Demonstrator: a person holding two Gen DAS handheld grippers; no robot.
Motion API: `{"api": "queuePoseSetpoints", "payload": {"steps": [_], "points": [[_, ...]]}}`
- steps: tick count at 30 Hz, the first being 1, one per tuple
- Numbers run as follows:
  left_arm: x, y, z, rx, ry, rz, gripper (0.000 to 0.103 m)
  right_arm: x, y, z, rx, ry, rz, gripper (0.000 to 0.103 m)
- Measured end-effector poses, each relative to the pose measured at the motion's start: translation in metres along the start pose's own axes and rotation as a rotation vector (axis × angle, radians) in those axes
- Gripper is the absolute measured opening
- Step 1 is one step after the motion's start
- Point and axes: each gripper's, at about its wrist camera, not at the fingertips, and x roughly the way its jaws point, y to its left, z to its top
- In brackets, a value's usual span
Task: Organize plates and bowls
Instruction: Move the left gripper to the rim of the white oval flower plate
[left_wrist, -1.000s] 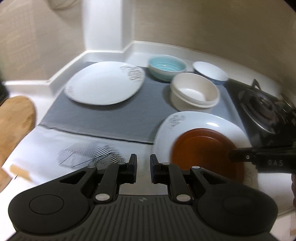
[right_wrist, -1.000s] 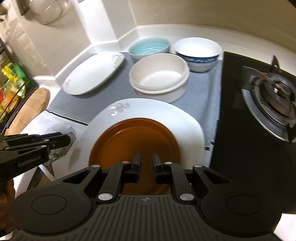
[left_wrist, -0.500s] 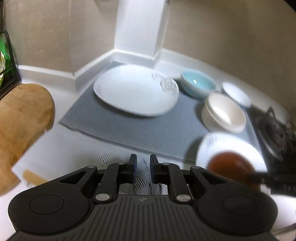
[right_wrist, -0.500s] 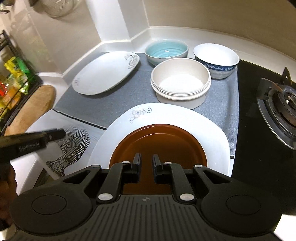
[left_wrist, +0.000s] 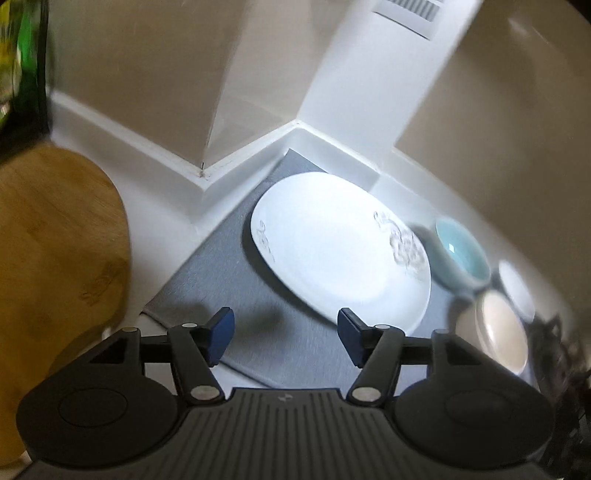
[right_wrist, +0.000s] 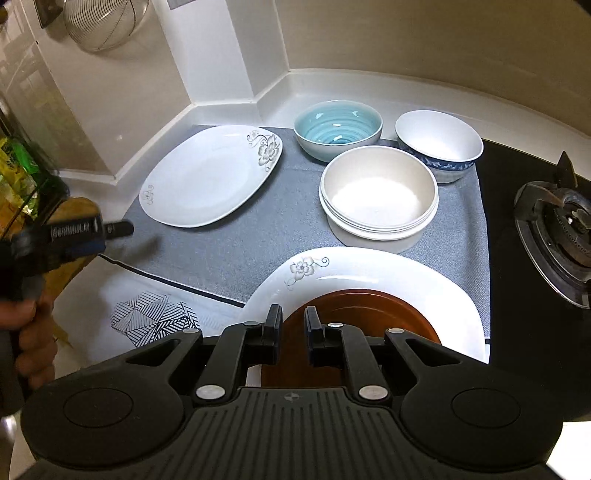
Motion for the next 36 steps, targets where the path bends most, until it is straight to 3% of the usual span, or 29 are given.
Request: {"api": "queuePoseSetpoints", "payload": {"steps": [7,16,19,23,26,36], "points": [[0.042,0.024,0.016,-0.202,0.042,-0.085,0.073,-0.001,0.004,0.003,0.010,0.008,-0.054,0.015],[0.068,0.016,0.021,-0.189,0.059,-0.092,0.067,-0.002,0.009,0.008,0.020,0.014,-0.097,0.015],[0.072,0.012,0.021,-0.176,0.067,-0.096,0.059,-0.003,0.010,0.008,0.020,0.013,-0.104,0.015],[0.078,0.010,0.020,-0.163,0.088,-0.087,0.029,-0.003,0.011,0.008,0.023,0.015,-0.108,0.015],[0.078,0.013,0.020,-0.165,0.088,-0.075,0.021,-0.003,0.011,0.009,0.024,0.015,-0.107,0.015],[0.070,0.016,0.013,-0.162,0.117,-0.088,0.020,0.000,0.012,0.009,0.019,0.017,-0.087,0.015]]}}
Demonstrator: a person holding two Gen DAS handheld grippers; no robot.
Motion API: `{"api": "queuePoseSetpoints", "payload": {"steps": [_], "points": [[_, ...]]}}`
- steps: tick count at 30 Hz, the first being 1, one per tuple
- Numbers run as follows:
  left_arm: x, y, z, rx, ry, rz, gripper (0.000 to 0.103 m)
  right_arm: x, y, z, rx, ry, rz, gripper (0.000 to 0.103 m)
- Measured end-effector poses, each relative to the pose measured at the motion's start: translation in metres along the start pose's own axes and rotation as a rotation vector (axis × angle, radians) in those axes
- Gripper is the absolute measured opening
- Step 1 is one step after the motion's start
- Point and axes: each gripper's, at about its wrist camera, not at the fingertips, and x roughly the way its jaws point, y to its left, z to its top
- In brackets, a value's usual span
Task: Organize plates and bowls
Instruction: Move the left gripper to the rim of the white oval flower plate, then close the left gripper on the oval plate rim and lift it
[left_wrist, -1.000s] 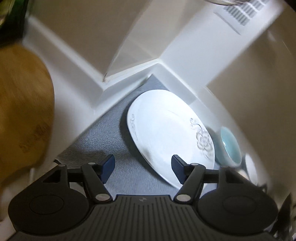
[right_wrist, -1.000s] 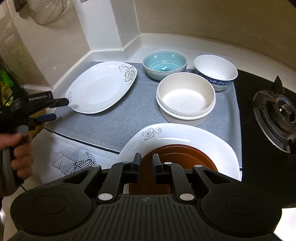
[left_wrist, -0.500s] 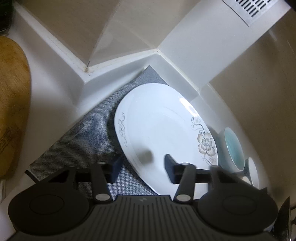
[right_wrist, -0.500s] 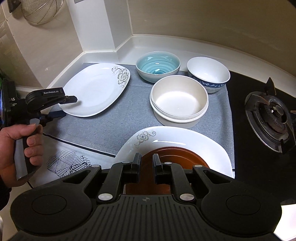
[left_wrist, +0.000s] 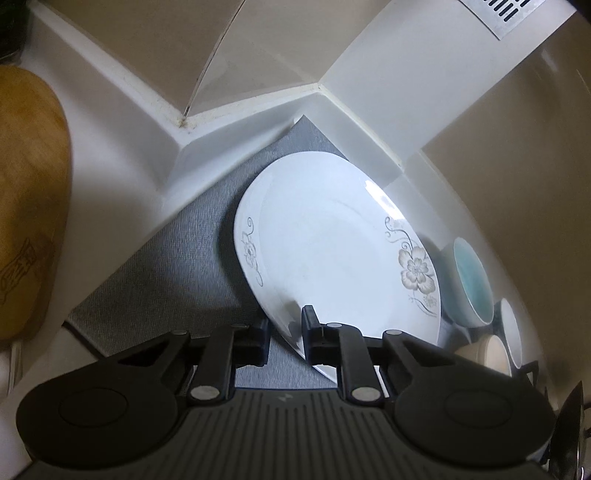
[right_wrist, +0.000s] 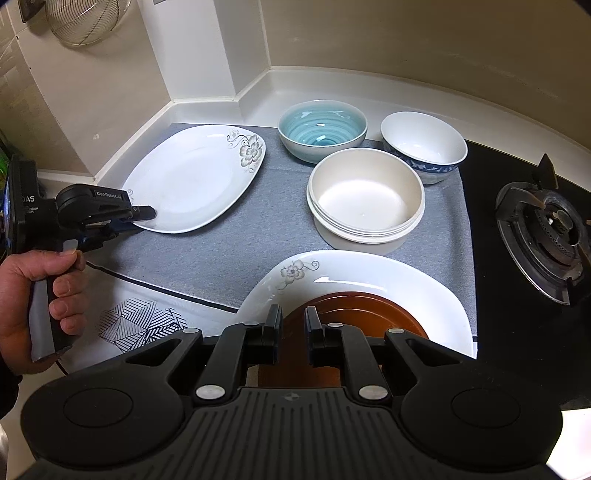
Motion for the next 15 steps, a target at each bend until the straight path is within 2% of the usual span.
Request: {"api": "queuePoseSetpoints", "payload": {"steps": [15], "points": [[-0.050,0.027,-0.047,-0.053,0.098,-0.010,0.021,0.012,0.018,0.003,-0.035,0.005,0.065,0.015]]}}
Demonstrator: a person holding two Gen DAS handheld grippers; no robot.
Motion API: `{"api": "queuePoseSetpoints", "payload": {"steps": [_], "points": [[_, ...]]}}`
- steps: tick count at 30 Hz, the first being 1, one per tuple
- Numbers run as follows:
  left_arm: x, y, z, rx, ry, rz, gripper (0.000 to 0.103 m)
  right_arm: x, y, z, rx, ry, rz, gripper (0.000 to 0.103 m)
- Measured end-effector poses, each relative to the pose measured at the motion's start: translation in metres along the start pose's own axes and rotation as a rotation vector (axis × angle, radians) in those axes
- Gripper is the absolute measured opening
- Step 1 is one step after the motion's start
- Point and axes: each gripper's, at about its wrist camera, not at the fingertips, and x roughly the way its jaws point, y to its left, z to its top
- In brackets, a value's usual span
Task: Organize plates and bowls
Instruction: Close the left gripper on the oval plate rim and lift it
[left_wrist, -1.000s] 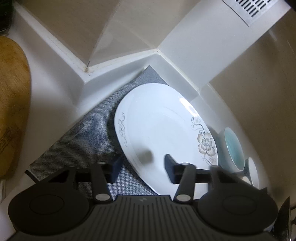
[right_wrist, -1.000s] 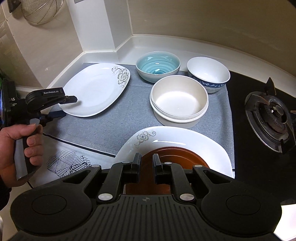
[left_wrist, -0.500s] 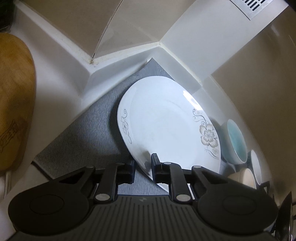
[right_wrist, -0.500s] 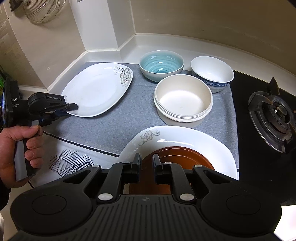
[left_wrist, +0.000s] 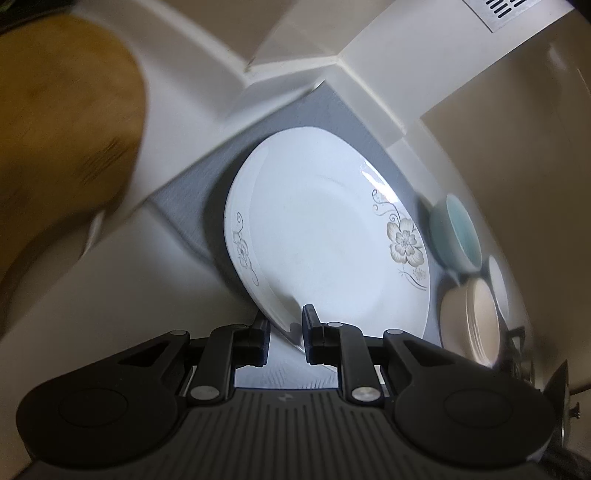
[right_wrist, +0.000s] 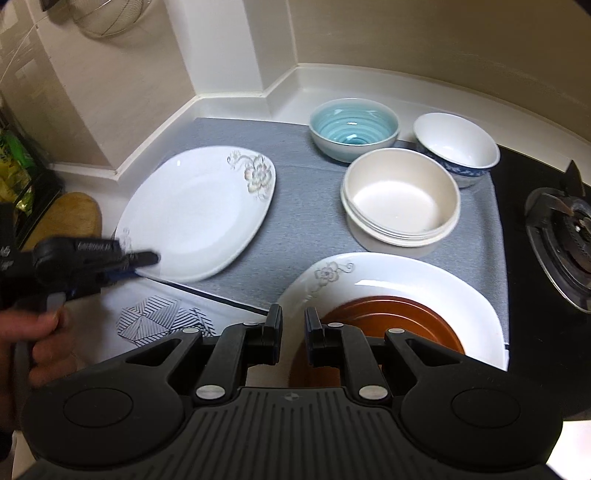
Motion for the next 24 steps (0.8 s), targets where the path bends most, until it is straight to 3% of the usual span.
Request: {"api": "queuePoseSetpoints", "payload": {"steps": [7,11,15,21,24], "points": [[-0.022,0.006,-0.030,-0.027,0.072,0.004,0.022,0.012,0.016,0.002,-0.034,0.013,0.028,0.015],[-0.032,0.003,-0.033,0.023,0.100,0.027,0.024,0.018,0.025,0.006,-0.047,0.013,0.043,0.015],[-0.048,0.007,-0.020,0.095,0.036,0.085,0.040,0.026,0.031,0.011,-0.049,0.008,0.050,0.015],[-0.055,0.010,0.013,0.173,-0.049,0.131,0.041,0.043,0.037,0.023,-0.036,-0.005,0.049,0.015],[-0.050,0.006,0.029,0.218,-0.064,0.132,0.042,0.053,0.039,0.030,-0.026,-0.003,0.036,0.021]]}}
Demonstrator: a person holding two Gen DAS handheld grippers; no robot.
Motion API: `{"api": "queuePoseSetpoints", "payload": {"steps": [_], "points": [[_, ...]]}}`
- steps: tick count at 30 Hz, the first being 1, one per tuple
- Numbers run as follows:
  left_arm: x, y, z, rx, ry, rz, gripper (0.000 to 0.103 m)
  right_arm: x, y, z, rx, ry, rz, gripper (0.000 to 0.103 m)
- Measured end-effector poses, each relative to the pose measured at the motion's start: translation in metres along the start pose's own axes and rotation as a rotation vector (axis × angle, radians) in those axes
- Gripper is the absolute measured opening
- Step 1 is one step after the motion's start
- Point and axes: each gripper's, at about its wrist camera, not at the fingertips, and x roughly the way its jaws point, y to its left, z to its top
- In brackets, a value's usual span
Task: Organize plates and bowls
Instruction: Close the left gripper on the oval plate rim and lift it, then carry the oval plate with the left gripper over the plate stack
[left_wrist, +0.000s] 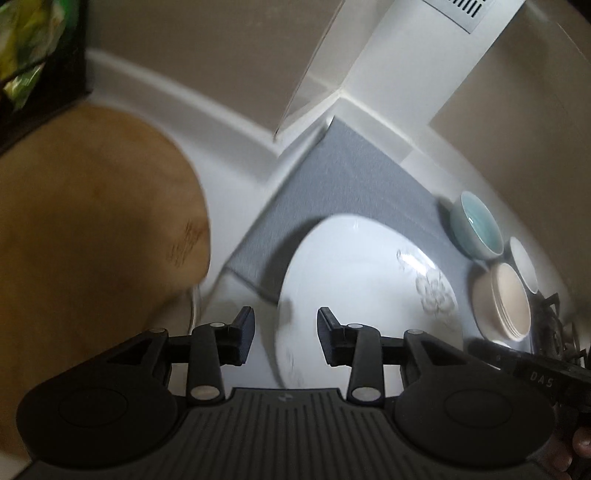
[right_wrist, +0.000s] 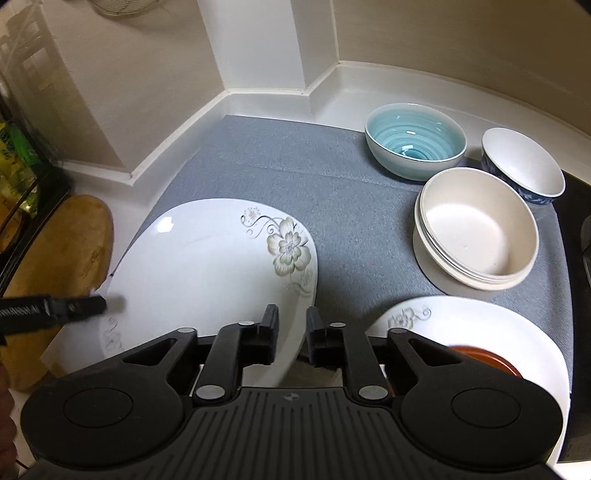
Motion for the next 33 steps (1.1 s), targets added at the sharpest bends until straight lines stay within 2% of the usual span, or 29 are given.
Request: {"api": "queuePoseSetpoints", "payload": {"steps": [3,5,12,16,24,33], "points": [[0.011,-0.006,0.011,0.048,-0.002,-0.004,0.044,0.008,0.000,0.005,0.012,-0.001,-0.018,0.025],[0.022,-0.009,0.016,0.070,0.014,-0.005,0.044,0.014,0.000,0.006,0.013,0.007,-0.038,0.035],[0.046,-0.004,0.019,0.110,0.068,-0.017,0.044,0.031,-0.002,0.010,0.029,0.036,-0.081,0.043],[0.054,0.002,0.021,0.114,0.088,-0.040,0.041,0.044,-0.003,0.010,0.044,0.075,-0.087,0.043],[0.061,0.003,0.025,0.135,0.104,-0.109,0.019,0.060,0.006,0.010,0.053,0.142,-0.064,0.043],[0.057,0.005,0.018,0.159,0.107,-0.127,0.019,0.064,0.007,0.013,0.085,0.156,-0.062,0.039]]}}
